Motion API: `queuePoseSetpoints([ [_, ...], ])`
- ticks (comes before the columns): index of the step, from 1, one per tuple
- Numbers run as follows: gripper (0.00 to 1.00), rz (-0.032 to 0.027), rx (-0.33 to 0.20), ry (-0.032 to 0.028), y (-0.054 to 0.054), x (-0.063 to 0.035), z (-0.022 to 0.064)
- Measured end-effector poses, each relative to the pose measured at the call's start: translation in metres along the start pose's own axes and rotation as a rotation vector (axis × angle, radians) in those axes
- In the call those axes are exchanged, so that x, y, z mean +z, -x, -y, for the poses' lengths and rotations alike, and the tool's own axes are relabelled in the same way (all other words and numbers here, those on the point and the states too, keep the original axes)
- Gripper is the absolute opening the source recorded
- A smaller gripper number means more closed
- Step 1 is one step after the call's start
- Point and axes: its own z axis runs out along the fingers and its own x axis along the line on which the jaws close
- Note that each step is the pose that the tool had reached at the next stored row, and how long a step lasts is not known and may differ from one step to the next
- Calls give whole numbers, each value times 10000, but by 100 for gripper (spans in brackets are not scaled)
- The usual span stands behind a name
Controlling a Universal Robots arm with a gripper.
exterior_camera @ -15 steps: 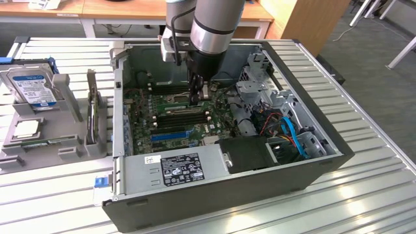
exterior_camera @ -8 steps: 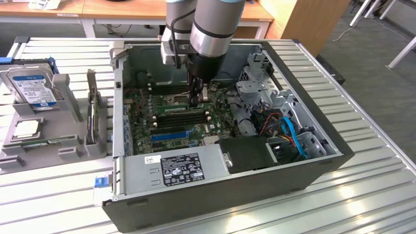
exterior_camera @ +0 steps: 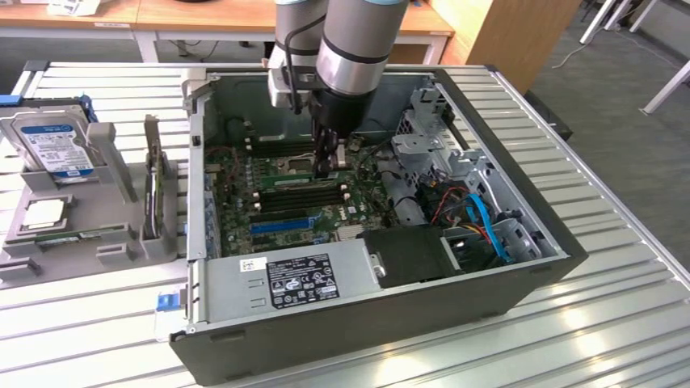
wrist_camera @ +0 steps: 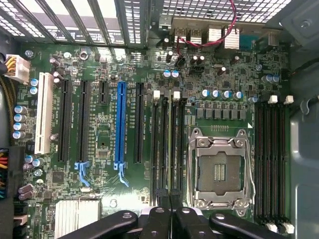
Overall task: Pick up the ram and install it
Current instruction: 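Insert the ram into the slot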
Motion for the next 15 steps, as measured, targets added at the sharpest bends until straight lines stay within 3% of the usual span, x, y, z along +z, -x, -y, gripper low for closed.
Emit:
queuePoseSetpoints([
  [15, 12, 0, -1, 1, -23, -3, 20],
])
